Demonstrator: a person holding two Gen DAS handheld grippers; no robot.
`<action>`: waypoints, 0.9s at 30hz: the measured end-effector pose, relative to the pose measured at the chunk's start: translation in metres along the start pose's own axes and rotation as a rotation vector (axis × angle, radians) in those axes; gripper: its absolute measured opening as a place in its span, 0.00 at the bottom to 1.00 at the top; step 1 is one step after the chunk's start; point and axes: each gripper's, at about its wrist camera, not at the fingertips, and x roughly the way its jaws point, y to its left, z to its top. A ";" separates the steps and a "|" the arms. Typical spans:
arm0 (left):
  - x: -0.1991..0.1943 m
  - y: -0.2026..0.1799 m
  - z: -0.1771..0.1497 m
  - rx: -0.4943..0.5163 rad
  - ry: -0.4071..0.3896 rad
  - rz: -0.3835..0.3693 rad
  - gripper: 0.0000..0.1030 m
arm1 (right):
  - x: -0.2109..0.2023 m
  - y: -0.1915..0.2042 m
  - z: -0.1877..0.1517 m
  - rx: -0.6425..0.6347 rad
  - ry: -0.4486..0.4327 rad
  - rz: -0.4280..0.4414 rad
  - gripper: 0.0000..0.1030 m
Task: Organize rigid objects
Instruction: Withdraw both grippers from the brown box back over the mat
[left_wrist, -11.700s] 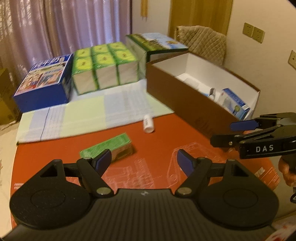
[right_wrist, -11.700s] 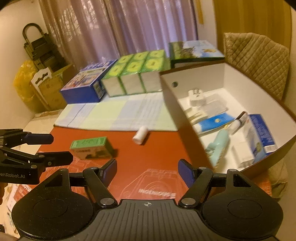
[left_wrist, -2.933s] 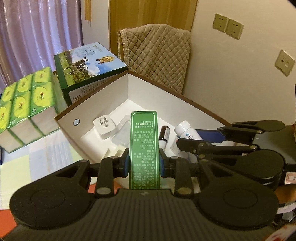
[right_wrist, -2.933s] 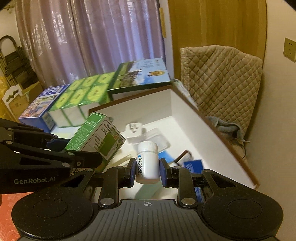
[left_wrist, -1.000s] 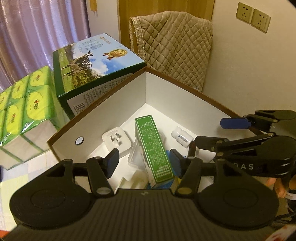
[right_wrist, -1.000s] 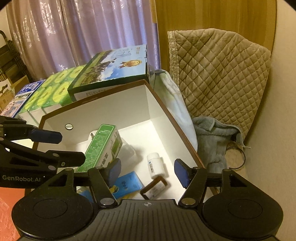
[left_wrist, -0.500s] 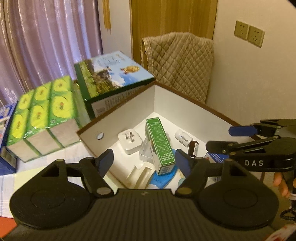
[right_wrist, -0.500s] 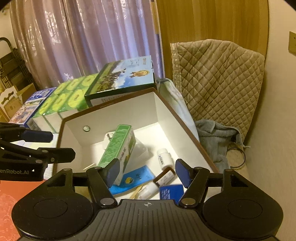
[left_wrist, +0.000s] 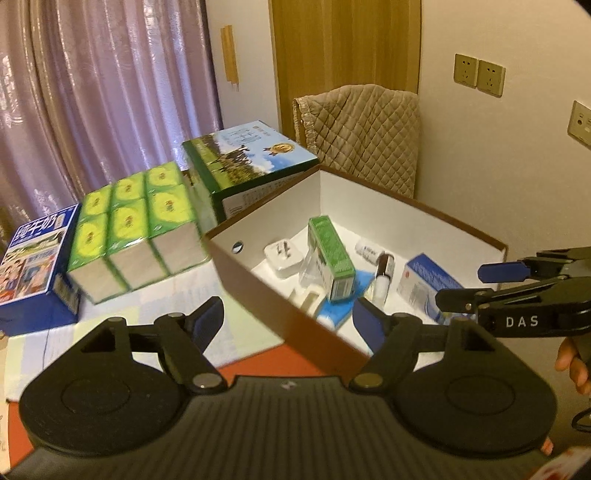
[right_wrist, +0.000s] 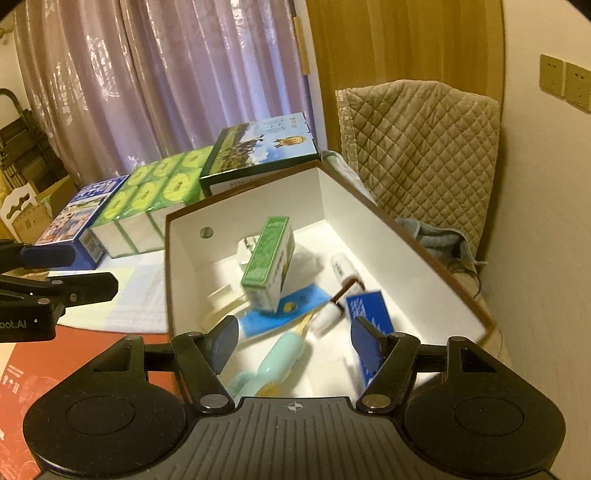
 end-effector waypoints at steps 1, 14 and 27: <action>-0.006 0.002 -0.005 -0.002 0.002 0.002 0.72 | -0.004 0.004 -0.004 0.005 0.000 -0.004 0.63; -0.091 0.045 -0.083 -0.063 0.033 0.011 0.72 | -0.054 0.075 -0.067 0.052 0.032 0.026 0.63; -0.173 0.076 -0.172 -0.126 0.080 0.026 0.70 | -0.108 0.160 -0.145 -0.001 0.057 0.040 0.63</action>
